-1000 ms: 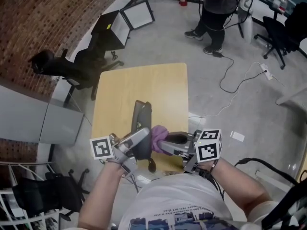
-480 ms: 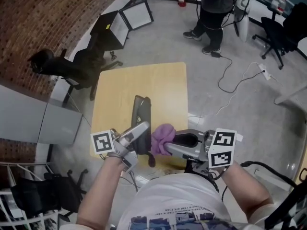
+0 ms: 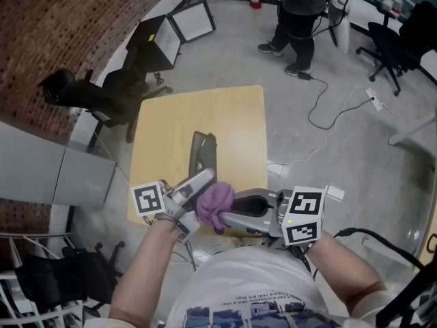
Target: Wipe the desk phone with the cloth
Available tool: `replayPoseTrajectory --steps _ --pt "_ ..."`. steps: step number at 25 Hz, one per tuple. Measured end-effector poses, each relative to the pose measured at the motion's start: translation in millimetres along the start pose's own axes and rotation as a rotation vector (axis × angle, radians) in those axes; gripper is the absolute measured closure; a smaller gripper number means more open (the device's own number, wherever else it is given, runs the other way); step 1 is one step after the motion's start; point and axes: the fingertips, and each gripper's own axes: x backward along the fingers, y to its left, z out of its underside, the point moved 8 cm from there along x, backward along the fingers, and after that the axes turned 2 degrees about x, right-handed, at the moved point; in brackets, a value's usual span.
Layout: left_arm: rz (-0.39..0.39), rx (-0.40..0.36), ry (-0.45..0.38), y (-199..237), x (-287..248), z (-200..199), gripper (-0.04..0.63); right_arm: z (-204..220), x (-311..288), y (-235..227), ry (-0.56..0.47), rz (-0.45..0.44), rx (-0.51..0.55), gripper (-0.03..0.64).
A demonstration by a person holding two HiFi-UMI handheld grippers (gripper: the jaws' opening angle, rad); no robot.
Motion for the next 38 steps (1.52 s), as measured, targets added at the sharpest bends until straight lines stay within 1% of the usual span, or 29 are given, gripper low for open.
replayPoseTrajectory --steps 3,6,10,14,18,22,24,26,29,33,38 --pt "0.007 -0.003 -0.003 -2.4 4.6 -0.8 0.302 19.9 0.9 3.2 0.036 0.002 -0.03 0.529" --pt "0.017 0.0 -0.011 -4.5 7.9 -1.5 0.302 34.2 8.0 0.7 0.067 0.026 -0.049 0.529" --pt "0.032 -0.006 -0.008 -7.0 14.0 -4.1 0.304 52.5 15.1 -13.3 0.1 0.097 -0.075 0.529" --pt "0.051 -0.003 0.002 -9.9 16.6 -3.8 0.302 58.2 26.5 -37.6 0.067 0.188 -0.114 0.529" --pt "0.058 -0.015 0.036 -11.1 16.4 2.7 0.303 32.2 33.6 -57.4 -0.041 0.258 -0.109 0.529" --pt "0.065 -0.019 0.072 -10.3 17.5 12.4 0.302 -14.9 32.7 -70.9 -0.141 0.299 -0.037 0.529" --pt "0.075 -0.017 0.088 -11.2 17.4 17.6 0.304 -33.6 32.2 -79.1 -0.177 0.318 -0.018 0.529" --pt "0.087 -0.014 0.101 -12.4 17.5 22.6 0.302 -43.0 29.9 -85.1 -0.203 0.319 -0.027 0.529" --pt "0.096 -0.01 0.106 -13.3 18.1 25.9 0.304 -39.0 20.4 -84.1 -0.204 0.295 -0.058 0.529" --pt "0.093 -0.008 0.081 -12.8 22.5 21.2 0.302 -14.7 6.9 -71.8 -0.173 0.252 -0.106 0.529" --pt "0.078 -0.021 0.058 -9.8 31.3 14.0 0.302 20.7 -8.5 -47.0 -0.094 0.19 -0.136 0.529"
